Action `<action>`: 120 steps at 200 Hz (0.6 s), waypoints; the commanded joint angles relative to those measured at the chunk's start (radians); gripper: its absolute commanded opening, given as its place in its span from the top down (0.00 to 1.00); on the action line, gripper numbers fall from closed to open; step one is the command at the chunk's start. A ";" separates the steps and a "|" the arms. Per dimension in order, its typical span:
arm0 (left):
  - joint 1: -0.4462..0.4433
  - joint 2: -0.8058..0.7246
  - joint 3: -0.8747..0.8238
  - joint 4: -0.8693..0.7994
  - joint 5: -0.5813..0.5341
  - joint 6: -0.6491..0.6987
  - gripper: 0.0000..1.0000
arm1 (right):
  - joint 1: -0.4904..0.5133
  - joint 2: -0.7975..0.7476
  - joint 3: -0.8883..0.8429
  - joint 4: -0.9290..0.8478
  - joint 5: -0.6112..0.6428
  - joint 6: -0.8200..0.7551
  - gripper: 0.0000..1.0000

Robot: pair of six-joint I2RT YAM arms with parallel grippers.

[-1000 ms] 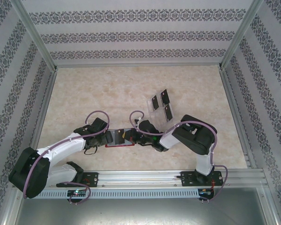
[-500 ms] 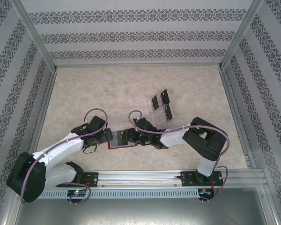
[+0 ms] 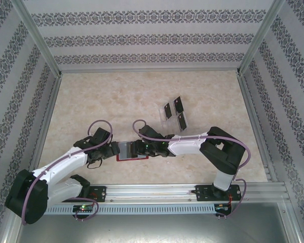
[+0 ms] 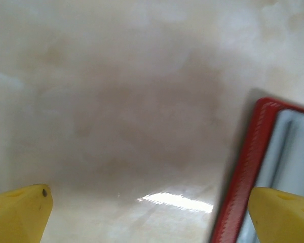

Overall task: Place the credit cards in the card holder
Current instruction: Insert the credit card into the card slot.

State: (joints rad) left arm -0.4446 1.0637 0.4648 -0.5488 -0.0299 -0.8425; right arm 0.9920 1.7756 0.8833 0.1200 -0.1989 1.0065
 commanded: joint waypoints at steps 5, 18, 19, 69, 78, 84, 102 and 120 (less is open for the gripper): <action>0.009 -0.026 -0.037 -0.038 0.009 -0.016 0.00 | 0.013 0.022 0.036 -0.061 0.014 -0.034 0.56; 0.008 -0.023 -0.047 -0.036 0.011 -0.017 0.00 | 0.014 0.026 0.045 -0.071 0.013 -0.036 0.56; 0.008 -0.022 -0.047 -0.035 0.011 -0.018 0.00 | 0.014 0.026 0.046 -0.071 0.013 -0.036 0.56; 0.008 0.002 -0.072 0.005 0.037 -0.020 0.00 | 0.023 0.051 0.094 -0.096 0.003 -0.048 0.56; 0.008 0.006 -0.075 0.011 0.043 -0.021 0.00 | 0.029 0.059 0.104 -0.099 0.001 -0.049 0.56; 0.008 0.007 -0.075 0.015 0.046 -0.022 0.00 | 0.032 0.063 0.111 -0.101 -0.001 -0.050 0.56; 0.008 0.009 -0.077 0.019 0.050 -0.021 0.00 | 0.039 0.076 0.132 -0.102 -0.003 -0.052 0.56; 0.008 0.010 -0.080 0.022 0.053 -0.021 0.00 | 0.045 0.088 0.147 -0.103 -0.008 -0.053 0.56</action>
State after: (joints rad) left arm -0.4431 1.0500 0.4313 -0.5339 -0.0311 -0.8421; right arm 1.0237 1.8378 0.9943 0.0330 -0.1993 0.9718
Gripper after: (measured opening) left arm 0.999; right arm 0.439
